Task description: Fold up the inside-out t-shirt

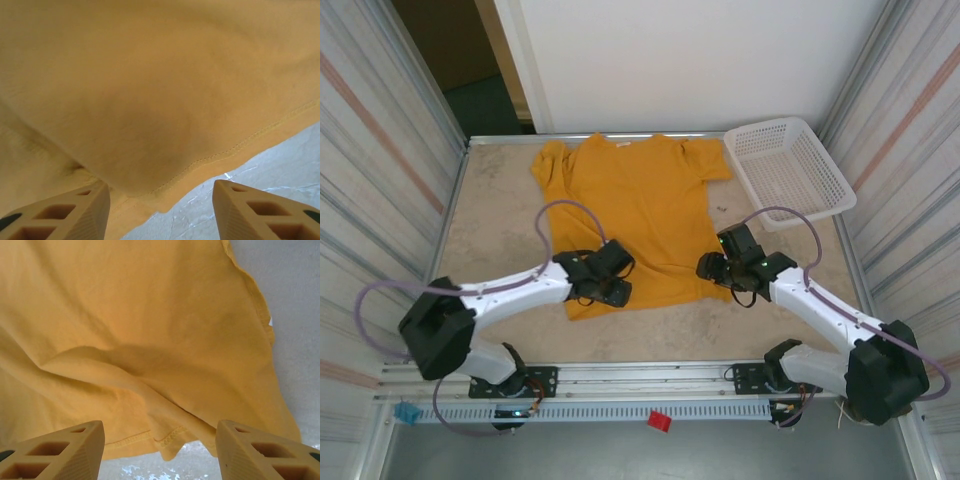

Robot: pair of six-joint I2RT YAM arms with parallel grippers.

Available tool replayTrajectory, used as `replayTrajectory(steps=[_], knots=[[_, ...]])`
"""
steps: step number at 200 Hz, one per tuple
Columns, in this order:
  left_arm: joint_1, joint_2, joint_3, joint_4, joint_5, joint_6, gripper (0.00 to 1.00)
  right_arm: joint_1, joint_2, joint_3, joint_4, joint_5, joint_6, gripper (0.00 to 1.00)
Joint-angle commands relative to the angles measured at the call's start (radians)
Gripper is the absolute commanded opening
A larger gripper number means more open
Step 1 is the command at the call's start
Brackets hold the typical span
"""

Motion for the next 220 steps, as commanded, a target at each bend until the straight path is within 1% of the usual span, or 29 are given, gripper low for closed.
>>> replayTrajectory(steps=[1,11,37,57,83,110,121,138,168,174,180,188,203,220], knots=[[-0.005,0.035,0.029,-0.047,-0.079,0.011,0.53,0.005,-0.001,0.003,0.030,-0.001,0.012,0.59],[-0.005,0.043,0.029,-0.066,-0.102,-0.041,0.51,0.004,-0.006,0.000,0.028,0.001,0.012,0.59],[-0.005,0.043,0.022,-0.110,-0.135,-0.171,0.52,0.005,-0.025,-0.010,0.030,-0.002,0.009,0.59],[-0.007,0.032,-0.008,-0.089,-0.117,-0.250,0.53,0.005,-0.030,-0.011,0.027,-0.004,0.004,0.60],[-0.007,0.028,-0.051,-0.013,-0.077,-0.300,0.53,0.005,-0.034,-0.010,0.030,-0.009,0.001,0.62],[-0.005,0.050,-0.056,0.010,-0.074,-0.318,0.49,0.005,-0.033,-0.005,0.027,-0.017,-0.003,0.62],[-0.004,0.060,-0.055,0.016,-0.074,-0.322,0.45,0.005,-0.036,-0.005,0.027,-0.020,-0.004,0.62],[-0.004,0.069,-0.056,0.024,-0.081,-0.326,0.35,0.007,-0.044,-0.002,0.024,-0.025,-0.003,0.62],[-0.003,0.079,-0.055,0.043,-0.082,-0.320,0.15,0.008,-0.065,-0.003,0.016,-0.036,0.004,0.62],[-0.002,0.081,-0.053,0.044,-0.080,-0.320,0.13,0.010,-0.069,-0.003,0.015,-0.040,0.005,0.62],[-0.002,0.081,-0.053,0.043,-0.079,-0.318,0.14,0.010,-0.074,-0.002,0.014,-0.040,0.007,0.62],[-0.001,0.077,-0.054,0.039,-0.077,-0.319,0.18,0.011,-0.080,-0.002,0.010,-0.041,0.009,0.63],[-0.003,0.059,-0.060,0.032,-0.074,-0.327,0.32,0.013,-0.090,0.001,0.003,-0.040,0.010,0.62],[-0.004,0.034,-0.075,0.024,-0.072,-0.343,0.41,0.016,-0.096,0.005,-0.004,-0.039,0.012,0.62]])
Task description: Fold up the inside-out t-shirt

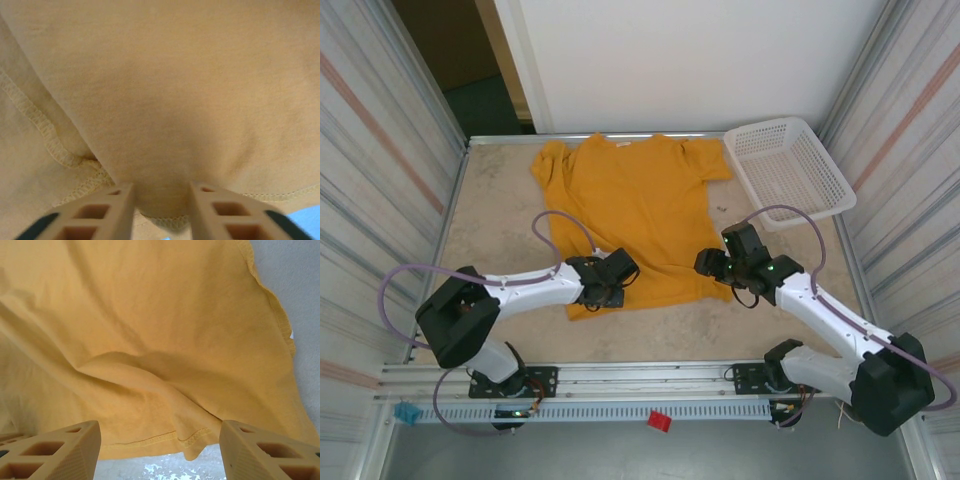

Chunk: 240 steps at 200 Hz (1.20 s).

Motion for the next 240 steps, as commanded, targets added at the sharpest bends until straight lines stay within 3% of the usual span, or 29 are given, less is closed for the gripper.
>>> replayTrajectory(steps=[1,62,115,178,240], knots=[[0.001,-0.035,-0.024,-0.021,-0.005,-0.031,0.41,0.012,-0.024,0.009,-0.027,-0.009,0.012,0.62],[-0.002,-0.019,-0.067,0.050,0.030,-0.051,0.40,0.032,-0.024,0.029,-0.038,0.005,0.017,0.62],[-0.009,-0.054,-0.034,0.014,0.010,-0.058,0.00,0.067,-0.019,0.038,-0.023,-0.028,0.034,0.63],[-0.008,-0.253,0.029,-0.105,0.000,-0.079,0.00,0.224,0.042,0.051,0.086,-0.037,0.216,0.72],[-0.008,-0.348,0.021,-0.064,-0.026,-0.161,0.00,0.425,0.110,0.010,0.249,0.052,0.620,0.87]])
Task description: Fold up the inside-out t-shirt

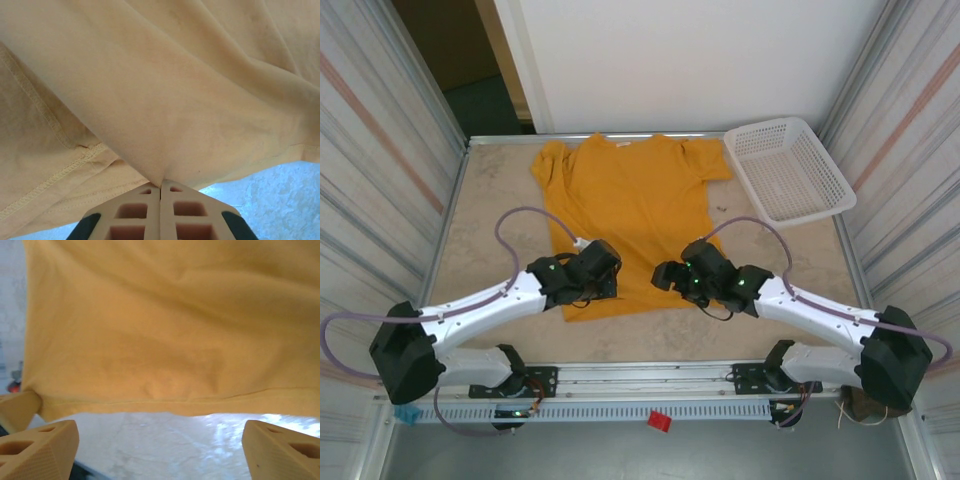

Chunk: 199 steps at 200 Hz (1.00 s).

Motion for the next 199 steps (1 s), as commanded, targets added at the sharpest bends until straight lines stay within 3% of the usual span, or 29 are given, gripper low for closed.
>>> replayTrajectory(steps=[1,47,96,162,180,190,199], knots=[[-0.006,-0.049,0.007,0.007,-0.044,-0.069,0.00,0.058,0.014,-0.014,0.098,0.060,0.234,0.88],[-0.007,-0.097,0.020,0.048,-0.044,-0.140,0.00,0.145,0.021,-0.070,0.233,0.101,0.434,0.98],[-0.012,-0.151,-0.015,0.083,-0.040,-0.183,0.00,0.177,0.090,-0.133,0.429,0.204,0.635,1.00],[-0.019,-0.217,-0.056,0.107,0.001,-0.198,0.00,0.163,0.285,-0.095,0.618,0.275,0.679,1.00],[-0.020,-0.225,-0.066,0.106,0.011,-0.197,0.00,0.139,0.314,-0.087,0.649,0.265,0.674,0.93],[-0.019,-0.227,-0.072,0.104,0.015,-0.196,0.00,0.130,0.316,-0.089,0.668,0.253,0.666,0.84],[-0.019,-0.230,-0.080,0.102,0.016,-0.194,0.00,0.125,0.304,-0.088,0.662,0.240,0.650,0.70]])
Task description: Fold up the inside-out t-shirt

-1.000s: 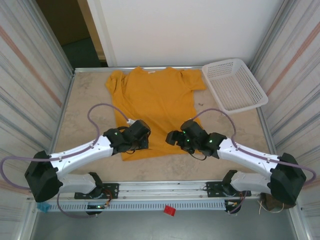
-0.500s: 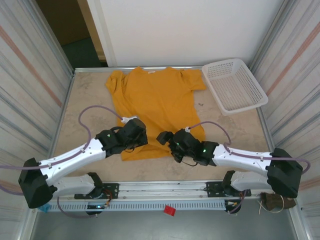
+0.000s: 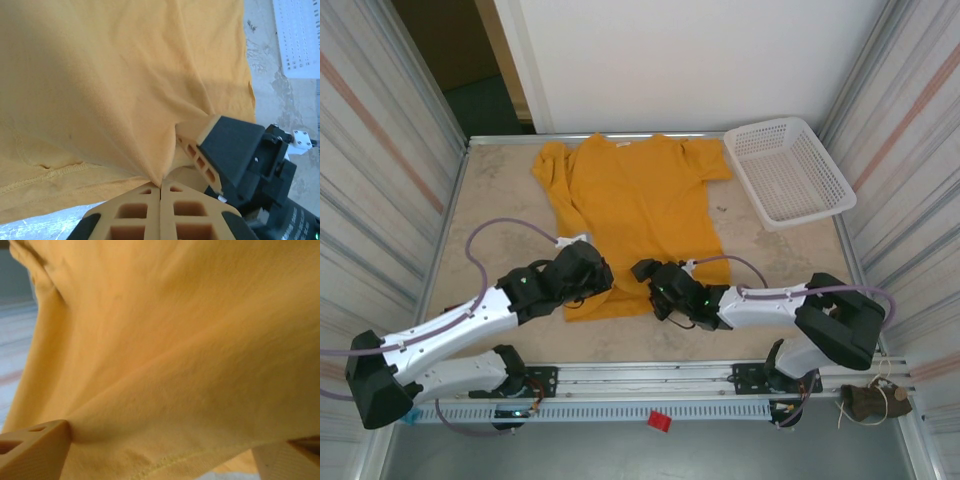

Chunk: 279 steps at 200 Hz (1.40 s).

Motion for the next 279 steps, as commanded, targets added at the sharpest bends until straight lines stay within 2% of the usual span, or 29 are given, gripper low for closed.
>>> replayTrajectory(steps=[1,12,23,37,60,94,123,152,188,216,253,279], knots=[[-0.007,-0.024,-0.027,0.002,0.007,-0.013,0.00,-0.021,-0.005,0.032,0.054,0.017,-0.005,0.68],[-0.006,-0.028,-0.038,-0.001,0.002,-0.014,0.00,-0.022,-0.031,0.035,0.028,0.013,-0.022,0.49],[-0.007,-0.033,-0.052,0.001,-0.001,-0.008,0.00,-0.022,-0.057,0.042,-0.021,0.011,-0.045,0.23],[-0.006,-0.038,-0.065,0.001,-0.013,0.009,0.00,-0.023,-0.096,0.048,-0.059,0.012,-0.074,0.00],[-0.006,-0.052,-0.073,0.012,-0.045,0.118,0.00,-0.025,-0.142,0.062,-0.113,0.009,-0.113,0.00],[-0.037,-0.107,-0.108,0.075,-0.112,0.395,0.46,-0.031,-0.144,0.100,-0.161,-0.019,-0.154,0.00],[-0.091,-0.149,-0.165,0.166,-0.152,0.561,0.61,-0.031,-0.139,0.132,-0.184,-0.038,-0.179,0.00],[-0.181,-0.127,-0.218,0.281,-0.190,0.675,0.68,-0.040,-0.137,0.170,-0.226,-0.065,-0.200,0.00],[-0.268,0.002,-0.257,0.416,-0.273,0.753,0.71,-0.048,-0.133,0.191,-0.243,-0.079,-0.211,0.00],[-0.275,0.081,-0.268,0.511,-0.325,0.766,0.72,-0.049,-0.134,0.198,-0.250,-0.085,-0.210,0.00],[-0.274,0.186,-0.250,0.581,-0.489,0.776,0.73,-0.049,-0.149,0.192,-0.250,-0.088,-0.200,0.00],[-0.271,0.266,-0.230,0.636,-0.510,0.800,0.68,-0.048,-0.167,0.185,-0.245,-0.089,-0.193,0.00]])
